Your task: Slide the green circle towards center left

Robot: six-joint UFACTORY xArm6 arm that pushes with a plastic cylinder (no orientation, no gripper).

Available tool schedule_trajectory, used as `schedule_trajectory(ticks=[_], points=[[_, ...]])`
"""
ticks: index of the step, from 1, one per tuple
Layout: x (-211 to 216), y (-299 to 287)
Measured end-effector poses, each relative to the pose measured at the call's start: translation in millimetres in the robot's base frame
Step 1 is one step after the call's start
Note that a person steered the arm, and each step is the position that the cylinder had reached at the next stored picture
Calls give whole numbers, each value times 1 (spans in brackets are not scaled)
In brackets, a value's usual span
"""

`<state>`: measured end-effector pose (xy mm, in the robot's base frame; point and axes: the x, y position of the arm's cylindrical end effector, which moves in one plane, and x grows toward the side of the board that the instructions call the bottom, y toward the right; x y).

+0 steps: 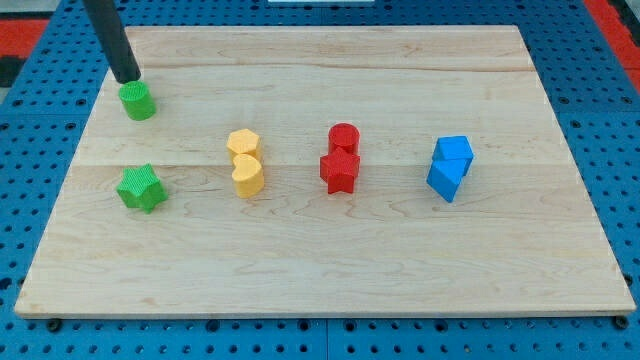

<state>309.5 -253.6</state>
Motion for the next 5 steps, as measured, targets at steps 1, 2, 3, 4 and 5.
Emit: schedule_trajectory(ticks=[1,2,3,4,5], points=[[27,2],[49,3],[40,3],[6,3],[5,14]])
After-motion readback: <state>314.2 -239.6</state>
